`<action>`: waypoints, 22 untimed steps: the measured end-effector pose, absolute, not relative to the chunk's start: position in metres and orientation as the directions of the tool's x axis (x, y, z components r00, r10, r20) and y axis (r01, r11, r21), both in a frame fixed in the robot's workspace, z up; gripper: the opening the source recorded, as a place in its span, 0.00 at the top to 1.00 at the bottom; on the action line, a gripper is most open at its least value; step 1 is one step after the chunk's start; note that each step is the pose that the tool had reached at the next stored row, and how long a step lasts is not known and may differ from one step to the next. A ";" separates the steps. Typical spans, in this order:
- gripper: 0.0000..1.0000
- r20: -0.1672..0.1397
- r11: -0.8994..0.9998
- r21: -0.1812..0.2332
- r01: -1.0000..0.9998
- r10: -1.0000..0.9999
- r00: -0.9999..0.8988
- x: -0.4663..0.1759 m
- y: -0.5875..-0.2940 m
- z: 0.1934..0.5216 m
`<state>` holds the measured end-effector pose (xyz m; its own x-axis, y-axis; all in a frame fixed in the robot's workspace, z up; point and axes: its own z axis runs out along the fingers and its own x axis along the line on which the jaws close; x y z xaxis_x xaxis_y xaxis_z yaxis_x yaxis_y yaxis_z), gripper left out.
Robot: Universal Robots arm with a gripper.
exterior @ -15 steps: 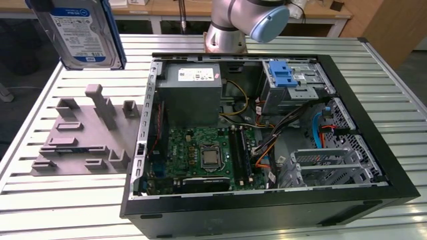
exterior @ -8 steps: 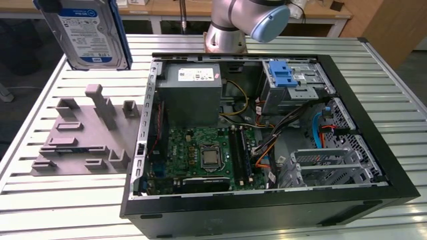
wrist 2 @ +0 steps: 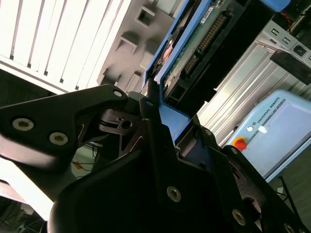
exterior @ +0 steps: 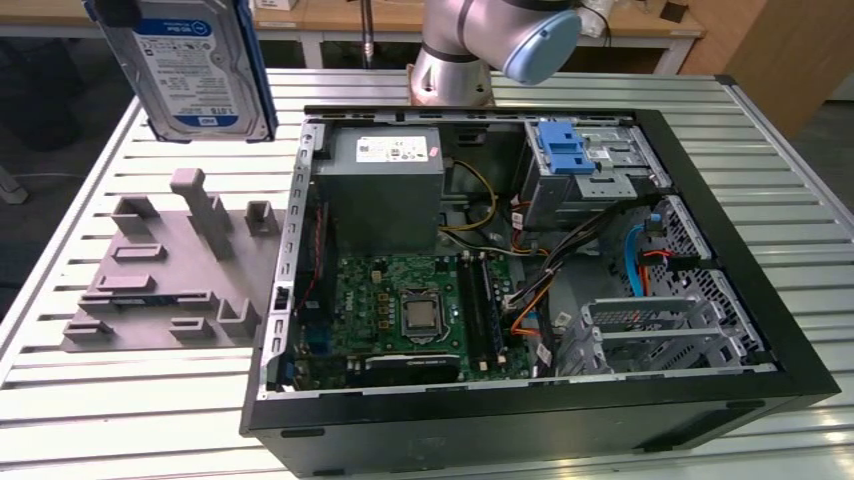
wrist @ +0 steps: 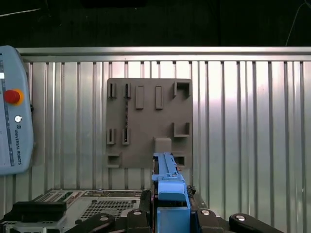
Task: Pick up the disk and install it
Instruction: 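Pick up the disk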
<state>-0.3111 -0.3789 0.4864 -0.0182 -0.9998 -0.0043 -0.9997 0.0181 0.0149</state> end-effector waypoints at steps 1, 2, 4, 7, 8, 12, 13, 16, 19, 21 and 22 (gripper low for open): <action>0.64 -0.004 0.018 0.015 -1.000 -1.000 -0.018 -0.310 -0.379 0.486; 0.64 -0.004 0.018 0.015 -1.000 -1.000 -0.018 -0.308 -0.379 0.486; 0.64 -0.004 0.018 0.015 -1.000 -1.000 -0.018 -0.306 -0.380 0.486; 0.64 -0.004 0.018 0.015 -1.000 -1.000 -0.018 -0.302 -0.381 0.486; 0.64 -0.004 0.018 0.015 -1.000 -1.000 -0.018 -0.301 -0.381 0.486; 0.64 -0.004 0.018 0.015 -1.000 -1.000 -0.018 -0.298 -0.384 0.486; 0.64 -0.004 0.018 0.015 -1.000 -1.000 -0.019 -0.298 -0.386 0.486; 0.64 -0.004 0.019 0.015 -1.000 -1.000 -0.019 -0.297 -0.391 0.486; 0.64 -0.004 0.019 0.015 -1.000 -1.000 -0.019 -0.296 -0.397 0.486; 0.64 -0.004 0.019 0.015 -1.000 -1.000 -0.019 -0.295 -0.400 0.486; 0.64 -0.004 0.019 0.015 -1.000 -1.000 -0.019 -0.294 -0.401 0.486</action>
